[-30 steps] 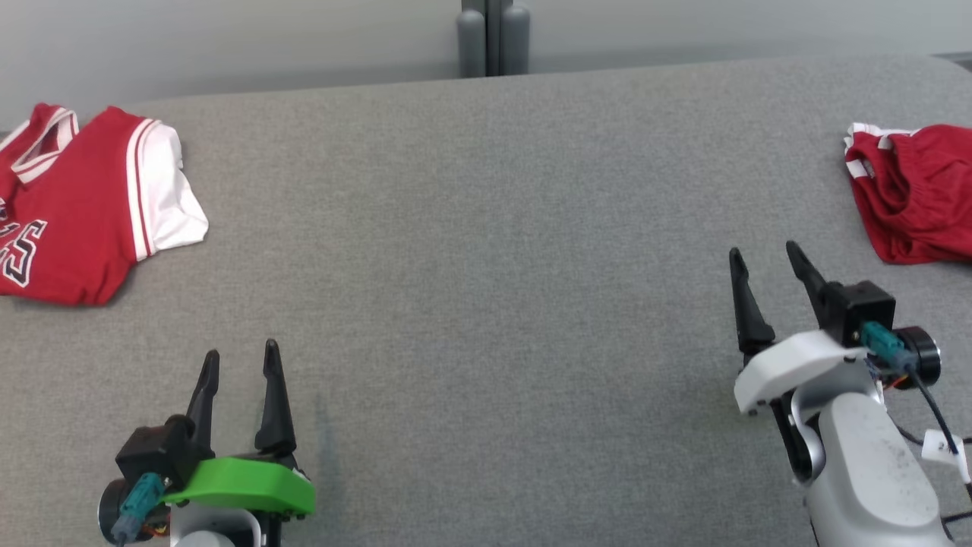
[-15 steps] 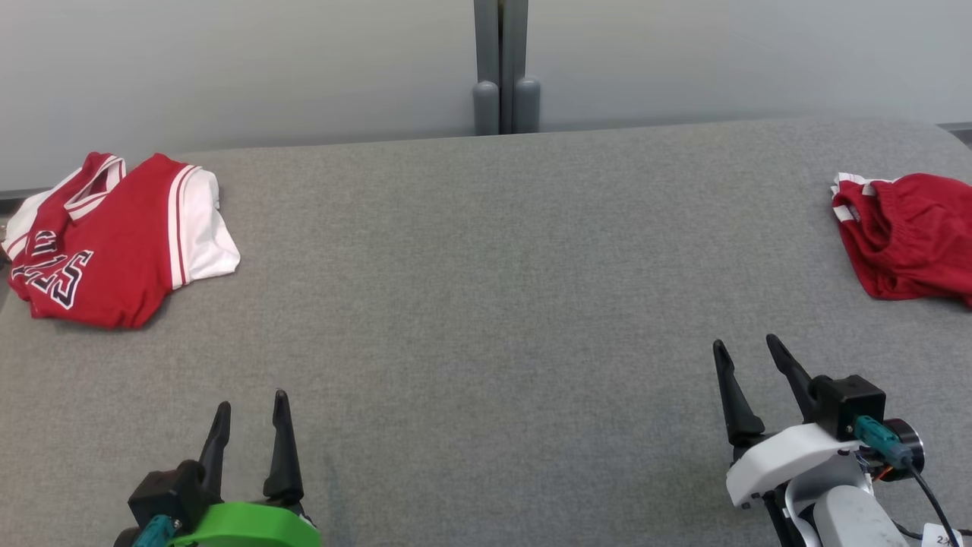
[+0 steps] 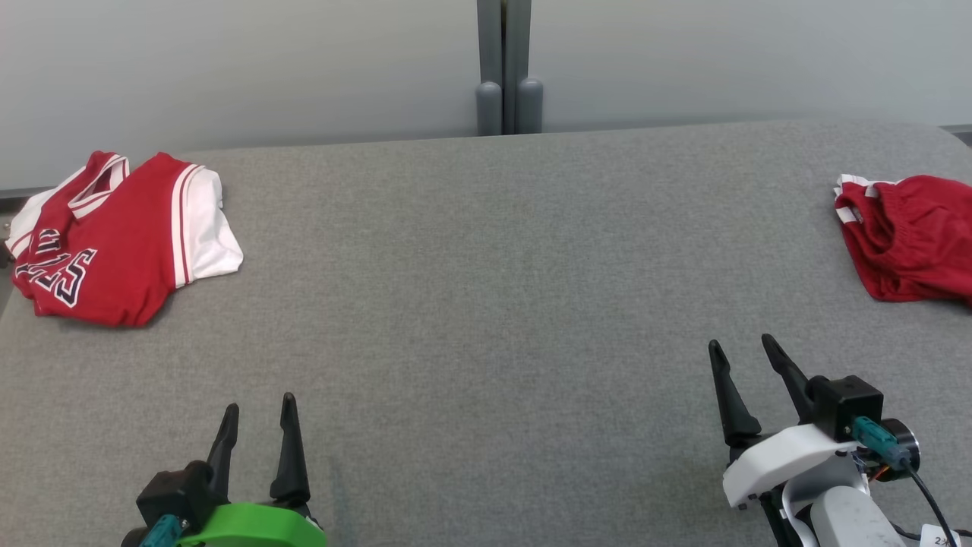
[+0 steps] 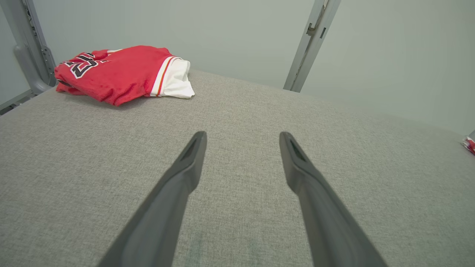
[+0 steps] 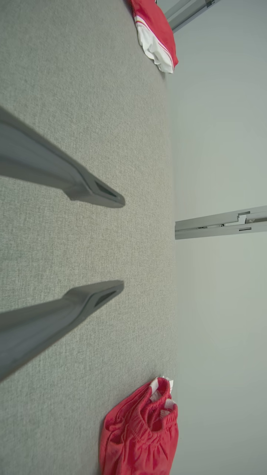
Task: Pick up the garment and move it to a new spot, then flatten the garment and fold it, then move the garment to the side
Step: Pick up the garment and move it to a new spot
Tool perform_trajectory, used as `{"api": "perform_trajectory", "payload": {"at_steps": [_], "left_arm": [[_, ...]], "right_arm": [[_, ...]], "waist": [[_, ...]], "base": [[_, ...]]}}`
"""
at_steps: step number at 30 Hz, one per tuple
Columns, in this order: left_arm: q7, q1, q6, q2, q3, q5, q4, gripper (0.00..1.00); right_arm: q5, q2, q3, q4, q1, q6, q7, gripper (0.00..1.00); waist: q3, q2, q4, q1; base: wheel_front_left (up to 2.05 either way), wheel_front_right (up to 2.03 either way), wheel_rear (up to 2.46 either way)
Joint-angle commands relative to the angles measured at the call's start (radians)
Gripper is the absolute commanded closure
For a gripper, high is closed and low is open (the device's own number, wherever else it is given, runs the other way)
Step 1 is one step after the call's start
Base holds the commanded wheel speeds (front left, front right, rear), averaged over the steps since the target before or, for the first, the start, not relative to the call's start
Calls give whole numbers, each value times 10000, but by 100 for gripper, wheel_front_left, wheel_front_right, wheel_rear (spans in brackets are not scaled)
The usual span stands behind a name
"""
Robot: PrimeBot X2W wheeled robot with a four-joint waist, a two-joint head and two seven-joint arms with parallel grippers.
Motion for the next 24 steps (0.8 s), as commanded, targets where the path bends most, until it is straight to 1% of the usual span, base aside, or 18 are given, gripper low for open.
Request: {"api": "perform_trajectory", "payload": {"at_steps": [1,5,9,19,24], "left_arm": [[-1,-96,39,14,3,-67,8,0],[-3,-85,38,14,-72,-66,41,0],[-1,-135,40,17,-182,-107,51,0],[-1,-116,64,24,-189,87,64,0],[-1,2,34,22,-141,142,81,0]], "right_arm": [[48,-35,6,-13,152,-15,-40,0],[54,-35,-21,-23,205,-15,-40,0],[14,-33,-107,-43,260,-15,-42,0],[-22,-33,-107,-39,288,-15,-41,0],[97,-34,19,24,272,-15,-41,0]], "waist": [[-10,0,23,0],[-96,0,154,0],[-196,0,559,0],[-264,0,2366,0],[-284,0,3115,0]], "base": [[0,0,0],[0,0,0],[0,0,0],[0,0,0],[0,0,0]]}}
